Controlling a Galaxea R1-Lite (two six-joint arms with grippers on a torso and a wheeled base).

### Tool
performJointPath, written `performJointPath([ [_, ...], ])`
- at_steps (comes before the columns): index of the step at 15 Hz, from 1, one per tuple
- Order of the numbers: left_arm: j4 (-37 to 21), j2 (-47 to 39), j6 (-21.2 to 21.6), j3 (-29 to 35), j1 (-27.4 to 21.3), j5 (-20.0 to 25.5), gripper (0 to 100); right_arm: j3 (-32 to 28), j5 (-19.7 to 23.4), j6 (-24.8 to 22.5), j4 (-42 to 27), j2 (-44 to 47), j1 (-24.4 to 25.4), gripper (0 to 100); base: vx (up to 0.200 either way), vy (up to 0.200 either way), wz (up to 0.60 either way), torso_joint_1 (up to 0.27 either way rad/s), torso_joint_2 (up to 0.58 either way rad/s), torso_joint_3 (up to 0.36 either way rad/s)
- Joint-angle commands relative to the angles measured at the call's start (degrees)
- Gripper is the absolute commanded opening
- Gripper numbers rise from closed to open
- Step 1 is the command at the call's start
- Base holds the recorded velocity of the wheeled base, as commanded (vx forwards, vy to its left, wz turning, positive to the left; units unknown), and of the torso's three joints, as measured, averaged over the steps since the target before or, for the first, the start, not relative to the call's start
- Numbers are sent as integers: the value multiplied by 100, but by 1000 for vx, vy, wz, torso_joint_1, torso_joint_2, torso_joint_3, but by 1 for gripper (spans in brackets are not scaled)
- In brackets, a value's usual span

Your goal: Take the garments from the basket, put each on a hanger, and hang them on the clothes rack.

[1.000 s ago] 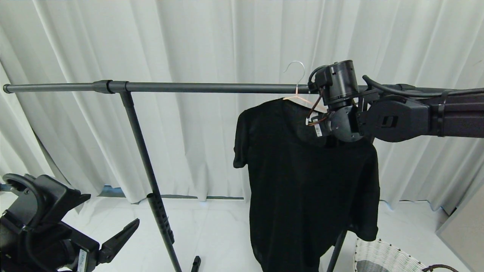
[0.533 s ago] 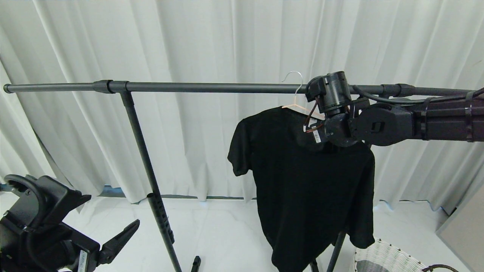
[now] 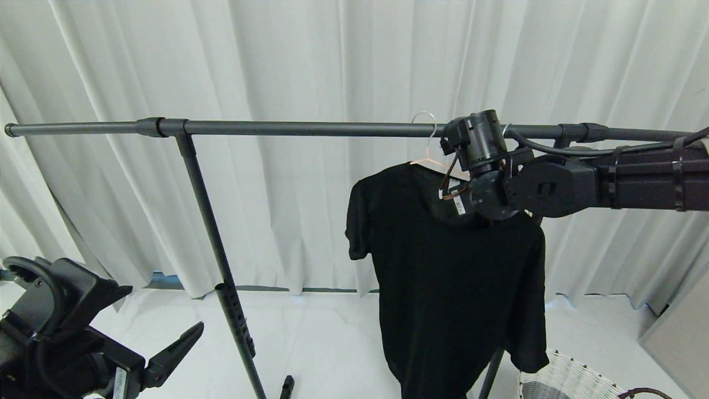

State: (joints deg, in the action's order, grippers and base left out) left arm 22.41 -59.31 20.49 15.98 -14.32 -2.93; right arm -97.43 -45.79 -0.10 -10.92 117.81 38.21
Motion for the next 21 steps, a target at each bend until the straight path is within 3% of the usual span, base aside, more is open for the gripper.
performJointPath([
  [1, 1, 7, -1, 1, 0, 3, 100, -31, 0, 27, 20, -4, 47, 100, 0, 0, 0, 0, 0, 0],
  [7, 1, -2, -28, -7, 35, -6, 100, -66, 132, 80, 2, -698, 407, 100, 0, 0, 0, 0, 0, 0],
  [10, 1, -2, -28, 1, 132, -15, 100, 4, 351, 370, -15, -1243, 636, 100, 0, 0, 0, 0, 0, 0],
  [16, 1, -28, -28, -16, 132, -15, 100, 251, 1169, 660, -112, -1788, 565, 100, 0, 0, 0, 0, 0, 0],
  [18, 1, 7, -28, -34, 255, -24, 100, 294, 1344, 678, -745, -2104, 249, 100, 0, 0, 0, 0, 0, 0],
  [21, 1, 95, -28, -157, 879, -164, 100, 453, 1898, 722, -2757, -3071, -841, 100, 0, 0, 0, 0, 0, 0],
])
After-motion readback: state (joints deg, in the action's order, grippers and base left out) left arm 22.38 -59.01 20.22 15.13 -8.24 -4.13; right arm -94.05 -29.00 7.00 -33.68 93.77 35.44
